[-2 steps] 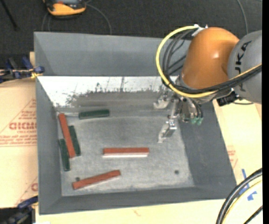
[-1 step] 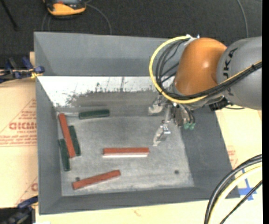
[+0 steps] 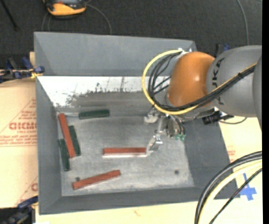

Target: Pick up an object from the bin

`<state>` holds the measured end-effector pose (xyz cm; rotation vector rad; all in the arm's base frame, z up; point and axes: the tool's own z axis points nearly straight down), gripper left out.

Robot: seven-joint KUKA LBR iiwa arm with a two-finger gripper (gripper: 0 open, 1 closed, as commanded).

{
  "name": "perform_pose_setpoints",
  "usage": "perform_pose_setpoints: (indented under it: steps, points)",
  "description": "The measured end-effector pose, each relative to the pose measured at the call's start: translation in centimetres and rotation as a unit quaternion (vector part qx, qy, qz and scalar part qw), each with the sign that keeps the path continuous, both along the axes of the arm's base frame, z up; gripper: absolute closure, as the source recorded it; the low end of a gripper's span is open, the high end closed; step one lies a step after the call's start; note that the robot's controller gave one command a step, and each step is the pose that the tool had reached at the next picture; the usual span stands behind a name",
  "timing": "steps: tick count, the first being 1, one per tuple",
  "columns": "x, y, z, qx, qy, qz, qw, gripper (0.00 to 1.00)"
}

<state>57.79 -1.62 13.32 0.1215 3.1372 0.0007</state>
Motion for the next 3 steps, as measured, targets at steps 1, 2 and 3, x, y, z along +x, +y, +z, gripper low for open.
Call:
perform_pose_setpoints:
  steps: [1, 2, 3]
  points:
    - [0.2, 1.8, -5.4, 0.0, 0.0025, 0.011, 0.9999, 1.0]
    - [0.2, 1.8, -5.4, 0.0, 0.0025, 0.012, 0.9999, 1.0]
    - [0.3, 2.1, 11.6, 0.0, -0.004, 0.017, 0.9999, 1.0]
